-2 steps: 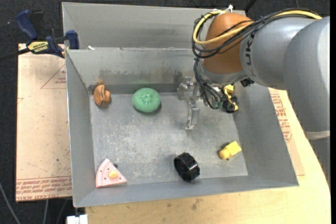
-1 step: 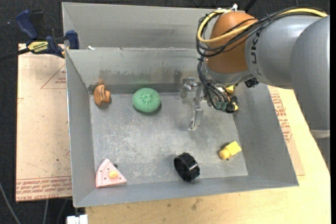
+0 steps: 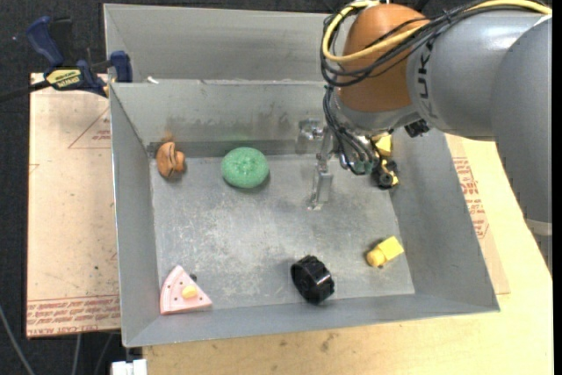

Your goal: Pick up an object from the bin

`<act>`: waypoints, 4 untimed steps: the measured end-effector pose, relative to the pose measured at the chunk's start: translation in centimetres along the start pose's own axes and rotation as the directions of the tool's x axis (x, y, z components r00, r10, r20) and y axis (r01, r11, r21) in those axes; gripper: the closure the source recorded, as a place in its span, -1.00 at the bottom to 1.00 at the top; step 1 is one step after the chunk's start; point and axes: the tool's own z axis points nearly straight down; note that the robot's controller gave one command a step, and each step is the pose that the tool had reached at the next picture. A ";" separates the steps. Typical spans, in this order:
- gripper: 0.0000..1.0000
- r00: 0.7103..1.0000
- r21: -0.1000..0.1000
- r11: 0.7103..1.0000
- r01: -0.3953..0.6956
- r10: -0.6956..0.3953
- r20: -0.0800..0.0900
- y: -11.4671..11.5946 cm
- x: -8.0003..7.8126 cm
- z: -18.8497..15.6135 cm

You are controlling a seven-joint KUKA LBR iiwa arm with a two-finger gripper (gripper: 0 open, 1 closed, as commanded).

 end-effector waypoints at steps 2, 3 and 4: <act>-1.00 0.999 0.001 0.999 -0.044 0.044 -0.007 4.0 0.8 3.4; -1.00 1.000 -0.004 1.000 0.017 -0.017 -0.005 7.3 0.4 1.3; -1.00 0.999 -0.003 0.999 -0.038 0.038 -0.001 7.3 -0.2 0.2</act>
Offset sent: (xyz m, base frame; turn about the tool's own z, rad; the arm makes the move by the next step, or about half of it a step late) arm -0.0292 0.1136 -0.0349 0.0925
